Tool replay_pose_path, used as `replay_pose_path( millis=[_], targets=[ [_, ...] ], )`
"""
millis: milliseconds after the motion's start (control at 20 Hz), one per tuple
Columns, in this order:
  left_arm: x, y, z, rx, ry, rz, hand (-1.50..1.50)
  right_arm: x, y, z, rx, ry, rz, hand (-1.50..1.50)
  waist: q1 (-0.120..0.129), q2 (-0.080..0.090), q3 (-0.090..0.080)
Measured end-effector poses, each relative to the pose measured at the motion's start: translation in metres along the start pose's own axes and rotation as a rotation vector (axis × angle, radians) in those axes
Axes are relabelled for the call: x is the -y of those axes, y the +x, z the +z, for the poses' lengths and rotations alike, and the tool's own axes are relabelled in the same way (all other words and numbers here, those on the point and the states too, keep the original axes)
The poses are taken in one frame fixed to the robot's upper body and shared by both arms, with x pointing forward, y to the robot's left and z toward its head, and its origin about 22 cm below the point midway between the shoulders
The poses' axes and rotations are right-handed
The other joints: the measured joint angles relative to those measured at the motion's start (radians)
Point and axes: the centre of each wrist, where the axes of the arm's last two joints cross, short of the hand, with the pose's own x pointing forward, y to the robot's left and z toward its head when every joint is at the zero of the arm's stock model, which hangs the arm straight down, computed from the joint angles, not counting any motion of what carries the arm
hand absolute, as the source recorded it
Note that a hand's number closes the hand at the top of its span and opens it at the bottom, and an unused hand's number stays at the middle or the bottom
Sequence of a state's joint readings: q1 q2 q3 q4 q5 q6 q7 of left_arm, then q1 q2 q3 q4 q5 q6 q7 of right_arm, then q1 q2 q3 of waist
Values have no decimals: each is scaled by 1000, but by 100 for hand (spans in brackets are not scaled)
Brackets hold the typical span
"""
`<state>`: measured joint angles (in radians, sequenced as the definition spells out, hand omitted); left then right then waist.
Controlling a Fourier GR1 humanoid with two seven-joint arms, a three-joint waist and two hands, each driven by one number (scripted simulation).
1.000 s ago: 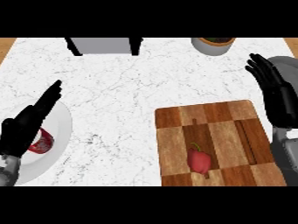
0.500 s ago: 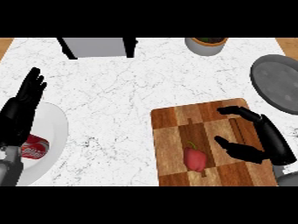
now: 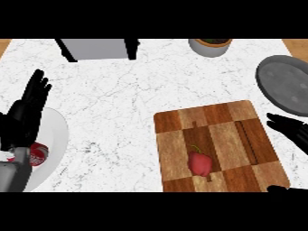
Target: Pick the bell pepper from the cutting board and place it in the pan
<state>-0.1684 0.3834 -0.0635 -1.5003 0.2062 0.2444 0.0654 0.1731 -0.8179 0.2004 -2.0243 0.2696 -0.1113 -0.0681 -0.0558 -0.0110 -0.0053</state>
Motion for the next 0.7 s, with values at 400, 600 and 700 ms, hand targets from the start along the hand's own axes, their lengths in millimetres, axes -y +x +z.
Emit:
replay_pose_path(
  millis=[400,600,700],
  targets=[
    [8,4,-6,21,-35,3,0,46,86,-1,-111,127,188,-150,38,7,0],
    [13,4,-8,26,-51,9,0,50,107,-15,-154,143,247,-150,61,11,2],
    [16,1,-10,29,-58,14,0,46,118,-23,-162,152,249,-150,67,12,2]
  ],
)
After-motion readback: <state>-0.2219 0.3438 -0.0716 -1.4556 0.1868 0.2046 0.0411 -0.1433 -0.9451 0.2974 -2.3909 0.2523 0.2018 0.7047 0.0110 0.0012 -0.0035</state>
